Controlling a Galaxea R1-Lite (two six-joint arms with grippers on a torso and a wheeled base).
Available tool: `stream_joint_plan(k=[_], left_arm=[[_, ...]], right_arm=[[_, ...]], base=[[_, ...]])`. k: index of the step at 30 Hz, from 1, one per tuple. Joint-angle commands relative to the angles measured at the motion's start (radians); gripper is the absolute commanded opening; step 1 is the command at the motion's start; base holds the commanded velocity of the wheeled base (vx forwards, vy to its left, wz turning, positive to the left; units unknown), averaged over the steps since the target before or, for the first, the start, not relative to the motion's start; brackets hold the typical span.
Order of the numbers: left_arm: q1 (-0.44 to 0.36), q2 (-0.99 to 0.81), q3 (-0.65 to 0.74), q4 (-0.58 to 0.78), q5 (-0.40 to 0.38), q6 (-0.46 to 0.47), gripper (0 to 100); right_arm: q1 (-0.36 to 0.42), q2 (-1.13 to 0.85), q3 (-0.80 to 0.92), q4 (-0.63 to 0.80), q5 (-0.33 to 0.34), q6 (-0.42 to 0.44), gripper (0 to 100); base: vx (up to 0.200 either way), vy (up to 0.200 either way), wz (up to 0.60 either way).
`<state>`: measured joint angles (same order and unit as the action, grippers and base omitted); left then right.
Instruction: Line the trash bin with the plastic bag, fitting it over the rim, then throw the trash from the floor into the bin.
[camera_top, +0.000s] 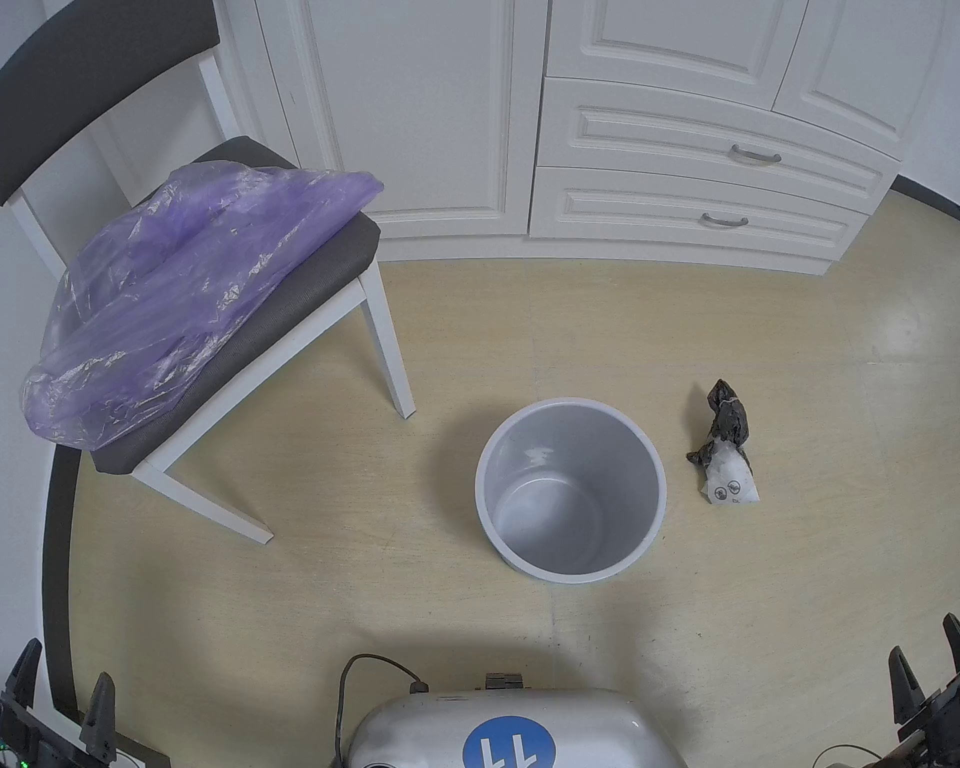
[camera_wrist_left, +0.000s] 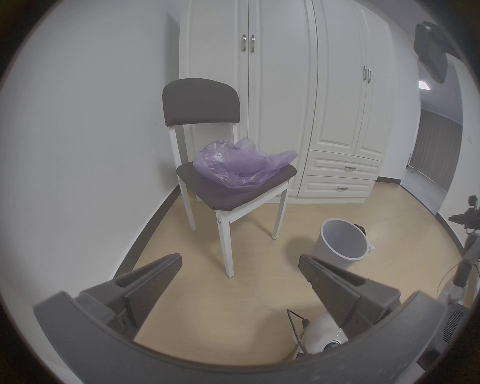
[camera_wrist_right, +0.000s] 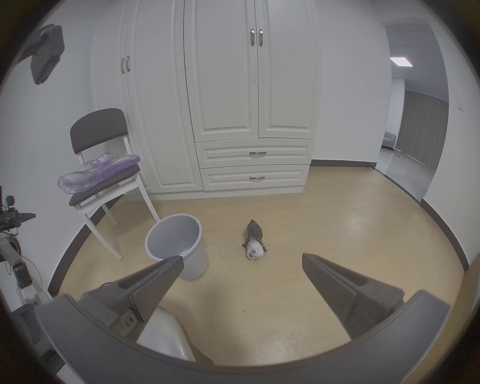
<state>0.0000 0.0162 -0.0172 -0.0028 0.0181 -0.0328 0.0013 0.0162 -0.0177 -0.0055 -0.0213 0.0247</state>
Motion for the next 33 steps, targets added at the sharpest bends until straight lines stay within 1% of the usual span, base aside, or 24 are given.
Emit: stream_joint_plan(k=[1, 15, 24, 33], left_arm=[[0.000, -0.015, 0.017, 0.000, 0.000, 0.002, 100], [0.000, -0.015, 0.017, 0.000, -0.007, 0.013, 100], [0.000, -0.016, 0.017, 0.001, -0.012, 0.042, 100], [0.000, -0.016, 0.017, 0.003, -0.009, 0.037, 100]], right_arm=[[0.000, -0.016, 0.018, -0.001, -0.002, 0.000, 100], [-0.001, -0.016, 0.018, 0.001, 0.003, -0.011, 100], [0.000, -0.016, 0.018, 0.001, 0.001, -0.011, 100], [0.000, -0.016, 0.018, -0.001, 0.001, -0.011, 100]], base=[[0.000, 0.000, 0.00], [0.000, 0.000, 0.00], [0.000, 0.000, 0.00], [0.000, 0.000, 0.00]])
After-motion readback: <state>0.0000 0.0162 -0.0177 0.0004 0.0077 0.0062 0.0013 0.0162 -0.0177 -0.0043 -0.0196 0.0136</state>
